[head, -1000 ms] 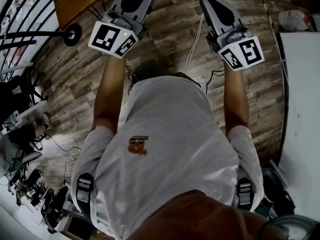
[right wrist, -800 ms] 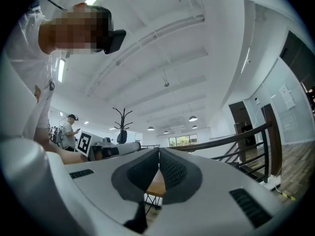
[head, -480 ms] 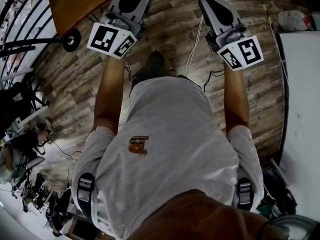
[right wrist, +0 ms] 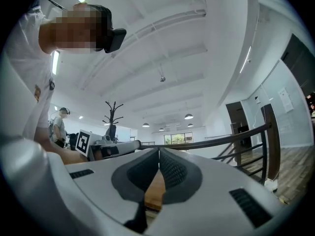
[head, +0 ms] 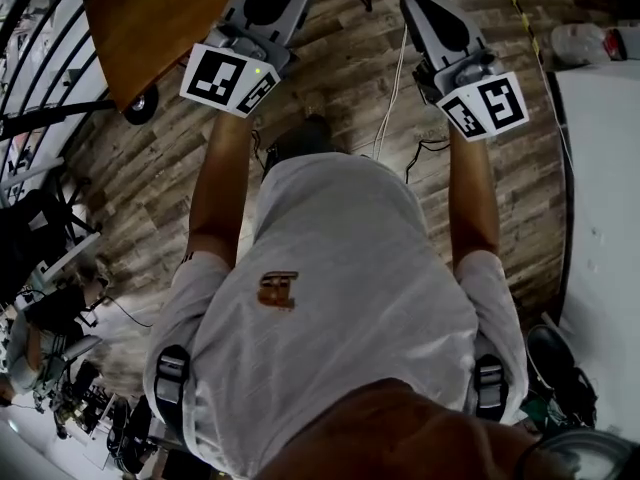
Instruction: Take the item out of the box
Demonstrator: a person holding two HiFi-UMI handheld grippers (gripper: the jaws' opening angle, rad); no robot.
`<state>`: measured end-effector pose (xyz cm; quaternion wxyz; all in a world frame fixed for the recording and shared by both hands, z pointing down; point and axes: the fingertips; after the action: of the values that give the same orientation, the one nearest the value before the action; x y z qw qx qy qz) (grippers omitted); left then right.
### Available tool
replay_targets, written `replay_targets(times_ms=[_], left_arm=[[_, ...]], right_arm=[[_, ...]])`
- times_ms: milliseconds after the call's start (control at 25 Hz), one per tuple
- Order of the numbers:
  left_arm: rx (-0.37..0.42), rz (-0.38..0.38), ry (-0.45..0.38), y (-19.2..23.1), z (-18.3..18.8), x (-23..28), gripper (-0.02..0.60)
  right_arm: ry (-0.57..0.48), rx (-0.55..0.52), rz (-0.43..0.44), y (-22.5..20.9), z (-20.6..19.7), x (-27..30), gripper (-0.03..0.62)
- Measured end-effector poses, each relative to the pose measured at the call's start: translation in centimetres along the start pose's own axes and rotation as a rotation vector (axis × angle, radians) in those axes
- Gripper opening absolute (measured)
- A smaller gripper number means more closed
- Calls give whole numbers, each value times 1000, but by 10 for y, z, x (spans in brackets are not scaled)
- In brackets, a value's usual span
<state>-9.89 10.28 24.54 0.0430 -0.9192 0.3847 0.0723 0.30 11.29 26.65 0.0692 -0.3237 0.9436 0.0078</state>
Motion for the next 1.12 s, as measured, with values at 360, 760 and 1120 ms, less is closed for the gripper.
replay_targets(times_ms=[360,760,1120], left_arm=[[1,-59,13,107,-13,33,18],[30,-152,44,191,-36,69,19],[55,-200,90,227,-69,111,20]], right_arm=[[38,-13,-62,-38,-12,97,32],[71,-29,-139,-76,-27,170,32],[101,-11,-164,-118,-48,198,32]])
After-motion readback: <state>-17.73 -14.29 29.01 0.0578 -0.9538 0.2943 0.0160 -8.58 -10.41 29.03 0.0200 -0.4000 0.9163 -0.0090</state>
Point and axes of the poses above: the fingertips, and each gripper's own axes: x forward along the fingers, y to its left, z out of its top, and after that the axes turned 2 degrees about -x, right-handed
